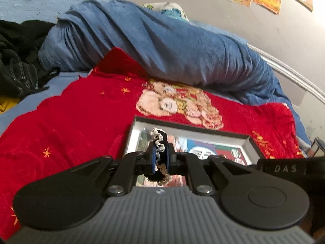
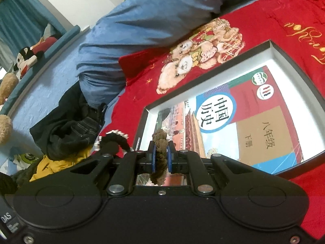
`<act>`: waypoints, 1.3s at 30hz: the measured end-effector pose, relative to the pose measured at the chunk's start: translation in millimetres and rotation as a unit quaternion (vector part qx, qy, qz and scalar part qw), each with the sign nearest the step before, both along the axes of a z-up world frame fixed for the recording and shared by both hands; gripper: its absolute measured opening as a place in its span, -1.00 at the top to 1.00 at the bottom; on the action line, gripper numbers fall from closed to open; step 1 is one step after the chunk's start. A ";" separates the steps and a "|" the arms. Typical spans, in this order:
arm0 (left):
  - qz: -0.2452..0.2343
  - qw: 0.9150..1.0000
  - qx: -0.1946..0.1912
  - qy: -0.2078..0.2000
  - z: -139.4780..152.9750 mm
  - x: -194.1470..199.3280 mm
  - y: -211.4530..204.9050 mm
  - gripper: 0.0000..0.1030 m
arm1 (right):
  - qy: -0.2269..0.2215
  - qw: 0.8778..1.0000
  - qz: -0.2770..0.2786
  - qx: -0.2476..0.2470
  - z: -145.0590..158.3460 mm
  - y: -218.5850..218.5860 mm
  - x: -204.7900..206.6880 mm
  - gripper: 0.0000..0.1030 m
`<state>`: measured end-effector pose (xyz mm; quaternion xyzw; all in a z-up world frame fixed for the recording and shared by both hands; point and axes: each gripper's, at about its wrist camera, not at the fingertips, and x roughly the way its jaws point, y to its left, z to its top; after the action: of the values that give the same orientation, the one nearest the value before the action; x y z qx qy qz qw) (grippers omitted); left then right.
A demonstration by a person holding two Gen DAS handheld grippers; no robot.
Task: Organize objects
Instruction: 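Carry both held items over the black box with the left and right tools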
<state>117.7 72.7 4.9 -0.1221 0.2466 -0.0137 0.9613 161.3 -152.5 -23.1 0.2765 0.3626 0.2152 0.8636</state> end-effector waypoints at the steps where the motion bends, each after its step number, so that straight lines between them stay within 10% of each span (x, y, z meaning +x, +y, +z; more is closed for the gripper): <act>1: -0.002 1.000 0.001 0.006 -2.9 1.3 -0.8 0.73 | 0.001 1.000 0.000 -0.002 -0.6 0.9 0.1 0.78; 39: -0.004 0.996 0.039 0.076 -30.3 16.2 -11.2 0.50 | 0.030 0.999 -0.013 -0.024 -23.2 16.0 14.4 0.77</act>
<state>133.9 61.5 -25.4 -0.0844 0.3196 0.0009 0.9438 175.7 -136.5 -46.3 0.2667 0.3899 0.1869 0.8613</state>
